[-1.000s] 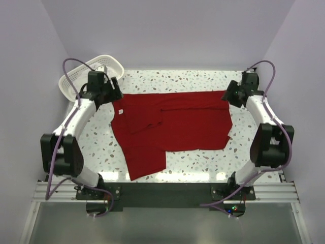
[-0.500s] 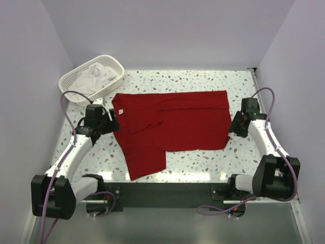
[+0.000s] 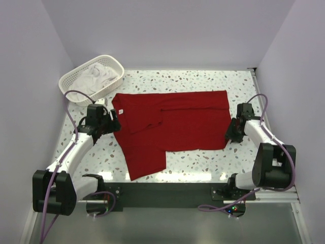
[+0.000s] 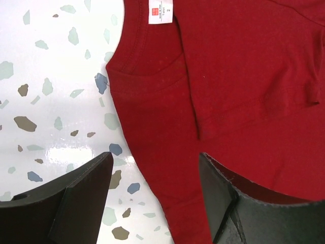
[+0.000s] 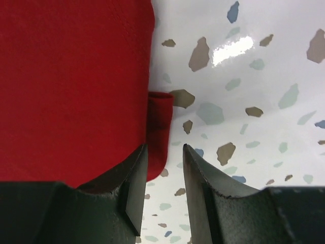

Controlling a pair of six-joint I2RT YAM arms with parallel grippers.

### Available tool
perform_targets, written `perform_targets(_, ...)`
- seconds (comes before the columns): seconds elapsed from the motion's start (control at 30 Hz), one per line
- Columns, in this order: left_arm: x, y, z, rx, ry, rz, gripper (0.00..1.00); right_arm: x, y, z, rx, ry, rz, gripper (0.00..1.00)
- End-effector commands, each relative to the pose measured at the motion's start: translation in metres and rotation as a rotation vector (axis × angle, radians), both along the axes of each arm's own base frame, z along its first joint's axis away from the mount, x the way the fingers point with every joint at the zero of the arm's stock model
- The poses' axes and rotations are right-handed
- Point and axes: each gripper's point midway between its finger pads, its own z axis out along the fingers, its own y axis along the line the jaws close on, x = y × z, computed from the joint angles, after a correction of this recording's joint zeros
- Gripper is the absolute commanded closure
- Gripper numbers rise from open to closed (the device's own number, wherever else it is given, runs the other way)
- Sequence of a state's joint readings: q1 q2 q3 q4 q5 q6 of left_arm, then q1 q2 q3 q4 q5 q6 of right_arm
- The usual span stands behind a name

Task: Fold and stack the t-shirts
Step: Fold the tshirt

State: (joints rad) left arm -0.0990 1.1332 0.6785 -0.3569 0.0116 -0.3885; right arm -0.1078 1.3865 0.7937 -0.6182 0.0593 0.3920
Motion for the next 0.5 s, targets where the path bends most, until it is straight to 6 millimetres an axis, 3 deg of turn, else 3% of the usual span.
perform_targets(0.0, 0.012, -0.004, 0.015, 0.004, -0.073, -0.030, 0.27, 0.020, 0.002, 0.000, 0.023, -0.068, -0.020, 0.62)
perform_targets(0.2, 0.011, -0.003, 0.013, 0.005, -0.066, -0.032, 0.27, 0.028, -0.013, -0.003, -0.024, -0.070, -0.043, 0.66)
perform_targets(0.47, 0.011, -0.008, 0.010, -0.014, -0.057, -0.052, 0.28, 0.035, -0.020, 0.014, -0.051, -0.128, -0.055, 0.67)
